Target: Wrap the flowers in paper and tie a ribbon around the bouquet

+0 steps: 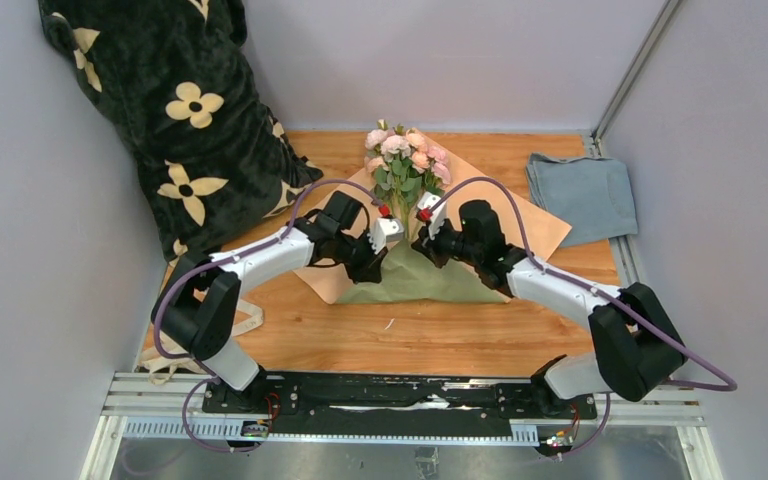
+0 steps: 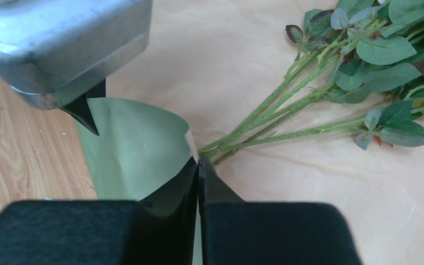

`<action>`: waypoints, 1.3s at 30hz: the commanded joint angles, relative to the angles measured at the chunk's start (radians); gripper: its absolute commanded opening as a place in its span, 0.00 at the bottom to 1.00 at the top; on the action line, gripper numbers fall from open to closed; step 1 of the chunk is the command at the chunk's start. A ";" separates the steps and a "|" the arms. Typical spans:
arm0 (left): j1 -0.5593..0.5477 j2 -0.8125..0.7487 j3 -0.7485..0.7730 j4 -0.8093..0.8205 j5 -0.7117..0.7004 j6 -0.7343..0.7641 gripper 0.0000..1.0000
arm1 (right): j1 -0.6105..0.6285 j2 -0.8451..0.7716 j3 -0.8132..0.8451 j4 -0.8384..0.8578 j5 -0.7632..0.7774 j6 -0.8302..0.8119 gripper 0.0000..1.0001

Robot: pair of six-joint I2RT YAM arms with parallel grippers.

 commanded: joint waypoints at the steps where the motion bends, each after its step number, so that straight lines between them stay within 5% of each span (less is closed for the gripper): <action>1: -0.002 0.035 0.035 -0.015 -0.061 -0.015 0.00 | -0.033 -0.011 0.043 -0.025 -0.007 0.029 0.15; 4: -0.002 0.093 0.073 -0.029 -0.133 -0.053 0.00 | -0.035 -0.056 0.087 -0.124 0.055 0.027 0.40; 8: -0.002 0.162 0.109 -0.049 -0.200 -0.090 0.00 | -0.033 -0.158 0.096 -0.239 0.161 0.138 0.54; 14: -0.001 0.207 0.124 -0.058 -0.245 -0.135 0.00 | -0.032 -0.153 0.038 -0.390 0.018 0.404 0.39; 19: -0.001 0.212 0.127 -0.074 -0.258 -0.136 0.00 | -0.030 -0.062 -0.087 -0.234 -0.111 0.554 0.25; 30: 0.001 0.163 0.112 -0.135 -0.295 -0.082 0.00 | -0.171 0.058 -0.130 -0.511 0.155 0.563 0.13; 35: 0.001 0.146 0.107 -0.157 -0.276 -0.054 0.00 | -0.207 -0.045 -0.108 -0.628 0.259 0.528 0.20; 39: 0.000 0.115 0.102 -0.161 -0.238 -0.034 0.03 | -0.207 -0.127 -0.064 -0.610 0.119 0.421 0.48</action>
